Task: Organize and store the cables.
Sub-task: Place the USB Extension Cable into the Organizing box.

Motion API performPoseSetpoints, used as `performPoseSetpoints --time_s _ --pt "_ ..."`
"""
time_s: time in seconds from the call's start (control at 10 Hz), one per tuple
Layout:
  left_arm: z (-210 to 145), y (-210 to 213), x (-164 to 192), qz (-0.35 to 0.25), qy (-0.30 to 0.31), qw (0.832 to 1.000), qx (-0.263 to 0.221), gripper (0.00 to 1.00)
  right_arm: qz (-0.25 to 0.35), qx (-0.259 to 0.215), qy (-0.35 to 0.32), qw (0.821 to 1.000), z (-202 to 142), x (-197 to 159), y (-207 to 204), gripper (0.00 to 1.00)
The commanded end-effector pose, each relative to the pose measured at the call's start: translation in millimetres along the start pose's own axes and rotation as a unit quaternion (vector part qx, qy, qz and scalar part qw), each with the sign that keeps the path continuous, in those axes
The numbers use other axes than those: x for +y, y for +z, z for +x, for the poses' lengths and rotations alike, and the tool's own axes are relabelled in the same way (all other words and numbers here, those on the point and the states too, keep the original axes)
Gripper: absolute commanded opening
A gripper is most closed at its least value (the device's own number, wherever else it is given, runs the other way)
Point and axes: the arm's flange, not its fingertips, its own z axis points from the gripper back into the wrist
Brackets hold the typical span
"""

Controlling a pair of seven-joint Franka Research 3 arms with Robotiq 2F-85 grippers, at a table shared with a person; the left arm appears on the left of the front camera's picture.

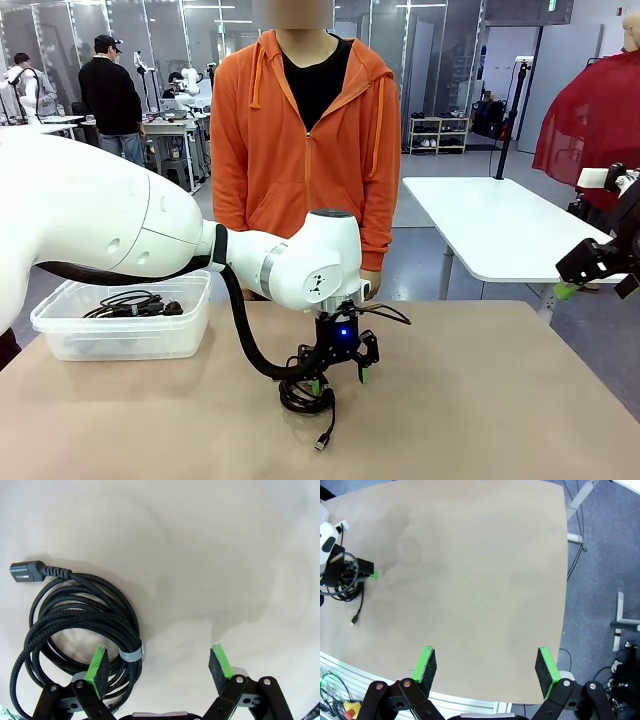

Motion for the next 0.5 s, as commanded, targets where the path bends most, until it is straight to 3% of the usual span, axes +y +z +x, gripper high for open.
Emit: performPoseSetpoints --time_s 0.0,0.1,0.2,0.3,0.4 --pt "-0.6 6.1 -0.3 0.012 -0.007 1.0 0.002 0.79 0.0 0.004 0.002 1.0 1.5 1.6 0.3 1.0" --pt "-1.7 8.3 0.2 0.019 -0.012 1.0 -0.003 0.49 0.0 0.004 0.002 1.0 1.5 1.6 0.3 1.0" --pt "-1.8 8.1 1.5 0.024 -0.016 1.0 0.001 0.4 0.0 0.004 0.002 1.0 1.5 1.6 0.3 1.0" --pt "-0.7 5.9 2.2 0.032 -0.022 0.999 0.008 0.0 0.0 0.004 0.002 1.0 1.5 1.6 0.3 1.0" --pt "-0.3 5.0 2.5 0.037 -0.026 0.999 0.009 0.0 0.0 0.004 0.002 1.0 1.5 1.6 0.3 1.0"
